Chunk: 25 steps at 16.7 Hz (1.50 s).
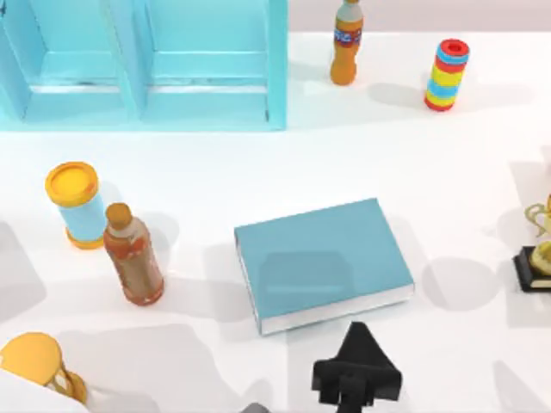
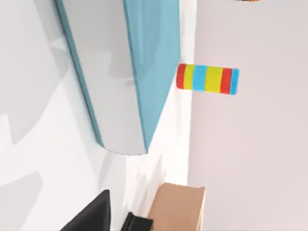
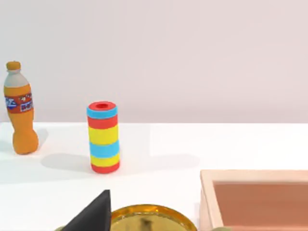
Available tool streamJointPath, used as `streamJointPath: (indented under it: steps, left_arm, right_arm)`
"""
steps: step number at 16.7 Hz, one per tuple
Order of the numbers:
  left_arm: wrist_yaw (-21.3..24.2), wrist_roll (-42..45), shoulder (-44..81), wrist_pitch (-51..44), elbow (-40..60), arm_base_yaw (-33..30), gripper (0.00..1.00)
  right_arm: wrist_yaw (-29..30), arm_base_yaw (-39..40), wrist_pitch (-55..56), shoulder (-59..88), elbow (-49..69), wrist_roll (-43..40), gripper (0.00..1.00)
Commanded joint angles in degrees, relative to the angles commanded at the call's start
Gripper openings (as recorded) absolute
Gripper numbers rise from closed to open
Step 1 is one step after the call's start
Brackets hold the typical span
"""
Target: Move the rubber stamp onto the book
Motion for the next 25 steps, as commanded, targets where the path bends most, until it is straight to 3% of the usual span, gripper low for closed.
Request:
streamJointPath:
  steps: [6, 11, 17, 25]
  left_arm:
    - [0.69, -3.04, -2.18, 0.04, -0.76, 1.32, 1.00]
    - [4.81, -20.63, -14.49, -0.18, -5.85, 7.75, 1.00]
    - [14.99, -60.57, -36.17, -0.69, -15.09, 22.63, 1.00]
    - [35.83, -131.66, -68.10, -1.65, -28.63, 49.55, 1.00]
  right_arm:
    - [0.00, 0.00, 0.00, 0.00, 0.00, 0.00, 1.00]
    - [0.00, 0.00, 0.00, 0.00, 0.00, 0.00, 1.00]
    - [0.00, 0.00, 0.00, 0.00, 0.00, 0.00, 1.00]
    - [0.00, 0.00, 0.00, 0.00, 0.00, 0.00, 1.00]
